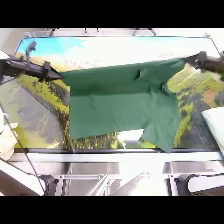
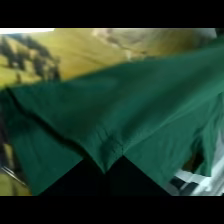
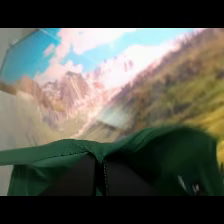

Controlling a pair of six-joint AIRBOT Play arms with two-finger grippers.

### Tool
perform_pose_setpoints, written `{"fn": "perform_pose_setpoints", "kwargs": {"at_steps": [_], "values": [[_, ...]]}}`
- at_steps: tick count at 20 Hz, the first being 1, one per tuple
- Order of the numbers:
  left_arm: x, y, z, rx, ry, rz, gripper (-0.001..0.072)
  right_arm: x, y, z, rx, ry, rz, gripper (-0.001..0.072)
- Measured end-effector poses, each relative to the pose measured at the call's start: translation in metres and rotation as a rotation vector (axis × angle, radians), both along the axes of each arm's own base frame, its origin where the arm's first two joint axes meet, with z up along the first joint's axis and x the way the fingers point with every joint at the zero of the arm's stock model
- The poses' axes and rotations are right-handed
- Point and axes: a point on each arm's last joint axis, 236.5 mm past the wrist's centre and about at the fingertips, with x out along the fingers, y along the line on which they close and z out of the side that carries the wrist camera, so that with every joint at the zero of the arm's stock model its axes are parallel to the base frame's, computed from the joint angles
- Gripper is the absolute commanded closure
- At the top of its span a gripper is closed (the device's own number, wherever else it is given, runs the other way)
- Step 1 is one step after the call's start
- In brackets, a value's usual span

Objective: Fold the shirts.

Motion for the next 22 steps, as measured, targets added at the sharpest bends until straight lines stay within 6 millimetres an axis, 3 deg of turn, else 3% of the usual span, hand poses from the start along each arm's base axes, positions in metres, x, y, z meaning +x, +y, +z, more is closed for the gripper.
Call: {"fn": "perform_pose_setpoints", "kwargs": {"at_steps": [3, 7, 17, 19, 20, 22], "values": [[0.025, -0.006, -0.032, 0.005, -0.002, -0.007, 0.0686, 0.016, -0.002, -0.045, 0.076, 0.045, -0.032, 0.0691], [0.037, -0.021, -0.053, 0.009, -0.004, -0.019, 0.0687, 0.017, -0.004, -0.075, 0.081, 0.067, -0.023, 0.0691], [-0.022, -0.027, -0.084, 0.027, 0.184, -0.097, 0.0683, -0.036, -0.011, -0.130, -0.064, 0.243, 0.151, 0.0670], [-0.029, -0.028, -0.089, 0.030, 0.207, -0.105, 0.0305, -0.041, -0.008, -0.134, -0.077, 0.263, 0.167, 0.0332], [-0.031, -0.027, -0.089, 0.026, 0.221, -0.102, 0.0174, -0.042, -0.008, -0.135, -0.077, 0.272, 0.171, 0.0325], [-0.034, -0.020, -0.084, 0.016, 0.258, -0.071, 0.0171, -0.047, -0.008, -0.128, -0.075, 0.280, 0.180, 0.0336]]}}
